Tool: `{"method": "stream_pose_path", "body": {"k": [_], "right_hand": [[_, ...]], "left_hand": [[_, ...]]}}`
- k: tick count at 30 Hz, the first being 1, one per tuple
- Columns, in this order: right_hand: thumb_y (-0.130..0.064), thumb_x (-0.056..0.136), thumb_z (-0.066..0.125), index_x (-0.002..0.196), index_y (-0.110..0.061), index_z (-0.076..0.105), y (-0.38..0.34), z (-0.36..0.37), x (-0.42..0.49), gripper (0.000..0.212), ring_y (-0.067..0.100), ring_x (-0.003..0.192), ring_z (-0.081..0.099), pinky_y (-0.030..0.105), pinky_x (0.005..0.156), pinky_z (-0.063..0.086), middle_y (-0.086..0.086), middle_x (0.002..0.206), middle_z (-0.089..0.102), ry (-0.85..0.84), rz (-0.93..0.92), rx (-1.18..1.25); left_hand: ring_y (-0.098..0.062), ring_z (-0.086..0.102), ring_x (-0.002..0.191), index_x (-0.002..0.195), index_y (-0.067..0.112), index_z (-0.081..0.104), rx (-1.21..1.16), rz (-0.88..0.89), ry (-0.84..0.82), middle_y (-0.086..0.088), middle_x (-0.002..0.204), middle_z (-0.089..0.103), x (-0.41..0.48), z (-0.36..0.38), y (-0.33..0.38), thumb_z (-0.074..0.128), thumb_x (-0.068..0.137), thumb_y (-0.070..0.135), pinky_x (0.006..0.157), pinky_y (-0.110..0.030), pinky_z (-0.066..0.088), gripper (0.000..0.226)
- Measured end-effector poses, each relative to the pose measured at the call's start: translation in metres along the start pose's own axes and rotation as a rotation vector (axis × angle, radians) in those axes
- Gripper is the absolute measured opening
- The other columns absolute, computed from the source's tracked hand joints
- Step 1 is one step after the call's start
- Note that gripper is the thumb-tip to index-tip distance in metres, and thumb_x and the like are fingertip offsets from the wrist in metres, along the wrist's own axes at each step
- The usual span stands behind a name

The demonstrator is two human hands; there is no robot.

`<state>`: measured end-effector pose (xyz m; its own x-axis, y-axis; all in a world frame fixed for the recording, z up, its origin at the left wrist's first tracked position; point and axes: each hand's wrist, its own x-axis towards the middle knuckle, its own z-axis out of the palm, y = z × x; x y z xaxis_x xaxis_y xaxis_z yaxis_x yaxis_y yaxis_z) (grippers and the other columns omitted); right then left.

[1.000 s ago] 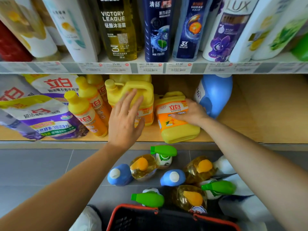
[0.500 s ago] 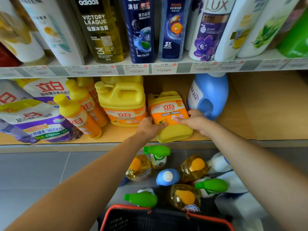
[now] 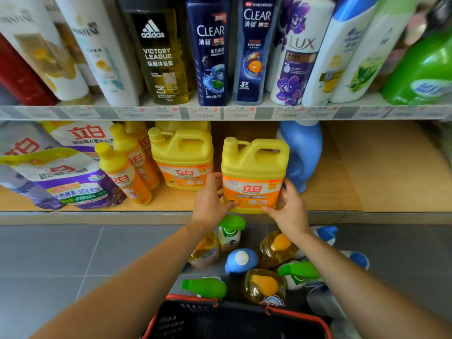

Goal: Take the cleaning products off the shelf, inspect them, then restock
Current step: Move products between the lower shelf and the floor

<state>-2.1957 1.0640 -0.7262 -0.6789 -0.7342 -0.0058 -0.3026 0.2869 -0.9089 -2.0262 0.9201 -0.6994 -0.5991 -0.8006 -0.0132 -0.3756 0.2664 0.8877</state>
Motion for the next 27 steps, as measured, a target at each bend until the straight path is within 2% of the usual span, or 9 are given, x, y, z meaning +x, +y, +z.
{"method": "stream_pose_path", "body": {"k": [4, 6, 9, 12, 15, 17, 21, 24, 27], "right_hand": [[-0.005, 0.074, 0.087, 0.132, -0.025, 0.055, -0.013, -0.007, 0.005, 0.069, 0.013, 0.115, 0.067, 0.048, 0.097, 0.057, -0.004, 0.122, 0.070, -0.033, -0.033, -0.007], [-0.002, 0.073, 0.087, 0.126, -0.027, 0.057, -0.021, -0.008, 0.007, 0.066, 0.012, 0.111, 0.068, 0.046, 0.095, 0.058, -0.003, 0.118, 0.071, -0.032, -0.027, 0.017], [0.003, 0.074, 0.084, 0.127, -0.022, 0.059, -0.025, -0.002, 0.003, 0.064, 0.013, 0.110, 0.069, 0.043, 0.094, 0.058, -0.001, 0.116, 0.073, -0.022, -0.025, 0.022], [0.005, 0.077, 0.080, 0.128, -0.022, 0.057, -0.022, 0.006, -0.002, 0.062, 0.011, 0.106, 0.071, 0.040, 0.092, 0.059, -0.003, 0.112, 0.073, 0.000, -0.034, -0.004], [-0.003, 0.076, 0.084, 0.125, -0.022, 0.056, -0.025, 0.011, -0.002, 0.060, 0.013, 0.101, 0.073, 0.036, 0.087, 0.061, -0.005, 0.107, 0.074, -0.039, -0.019, -0.054], [-0.009, 0.072, 0.089, 0.119, -0.023, 0.058, -0.035, 0.016, 0.002, 0.058, 0.012, 0.101, 0.073, 0.039, 0.087, 0.061, -0.003, 0.108, 0.075, -0.089, -0.018, -0.056], [-0.024, 0.071, 0.091, 0.105, -0.030, 0.061, -0.061, 0.033, 0.006, 0.046, 0.015, 0.097, 0.073, 0.046, 0.085, 0.060, -0.001, 0.103, 0.076, -0.157, -0.085, -0.149], [-0.031, 0.073, 0.088, 0.103, -0.025, 0.067, -0.079, 0.050, 0.007, 0.038, 0.013, 0.092, 0.072, 0.040, 0.082, 0.060, -0.003, 0.097, 0.077, -0.205, -0.090, -0.216], [-0.039, 0.077, 0.085, 0.104, -0.019, 0.071, -0.098, 0.070, 0.006, 0.037, 0.016, 0.091, 0.071, 0.031, 0.076, 0.057, -0.002, 0.096, 0.076, -0.240, -0.099, -0.291]], "left_hand": [[-0.013, 0.065, 0.115, 0.131, 0.016, 0.049, 0.122, 0.115, 0.033, -0.001, 0.124, 0.069, -0.003, -0.015, 0.003, 0.082, 0.082, 0.009, 0.090, -0.028, 0.058, 0.060], [-0.012, 0.068, 0.110, 0.128, 0.017, 0.050, 0.106, 0.117, 0.061, 0.000, 0.120, 0.070, -0.004, -0.020, 0.008, 0.083, 0.083, 0.013, 0.085, -0.023, 0.058, 0.056], [-0.002, 0.069, 0.101, 0.132, 0.023, 0.050, -0.054, 0.057, 0.071, 0.008, 0.115, 0.073, -0.009, -0.024, 0.016, 0.088, 0.077, 0.018, 0.079, -0.014, 0.056, 0.067], [0.004, 0.070, 0.097, 0.137, 0.028, 0.057, -0.083, 0.066, 0.107, 0.016, 0.107, 0.075, -0.020, -0.028, 0.015, 0.089, 0.077, 0.023, 0.081, -0.015, 0.056, 0.068], [0.006, 0.069, 0.092, 0.129, 0.028, 0.066, 0.001, 0.073, 0.148, 0.021, 0.101, 0.074, -0.030, -0.036, 0.010, 0.088, 0.076, 0.029, 0.079, -0.013, 0.055, 0.057], [0.005, 0.068, 0.089, 0.125, 0.025, 0.067, 0.021, 0.045, 0.172, 0.018, 0.100, 0.074, -0.032, -0.046, 0.008, 0.088, 0.077, 0.027, 0.077, -0.015, 0.056, 0.052], [0.000, 0.070, 0.089, 0.120, 0.024, 0.068, 0.032, 0.013, 0.203, 0.013, 0.099, 0.075, -0.037, -0.067, -0.001, 0.087, 0.078, 0.023, 0.077, -0.027, 0.060, 0.046], [-0.001, 0.069, 0.090, 0.118, 0.025, 0.068, 0.057, -0.010, 0.249, 0.014, 0.100, 0.074, -0.043, -0.084, -0.009, 0.086, 0.079, 0.025, 0.078, -0.030, 0.060, 0.043], [-0.008, 0.070, 0.096, 0.127, 0.026, 0.065, 0.057, -0.050, 0.285, 0.009, 0.109, 0.074, -0.045, -0.101, -0.015, 0.086, 0.081, 0.024, 0.083, -0.031, 0.060, 0.051]]}}
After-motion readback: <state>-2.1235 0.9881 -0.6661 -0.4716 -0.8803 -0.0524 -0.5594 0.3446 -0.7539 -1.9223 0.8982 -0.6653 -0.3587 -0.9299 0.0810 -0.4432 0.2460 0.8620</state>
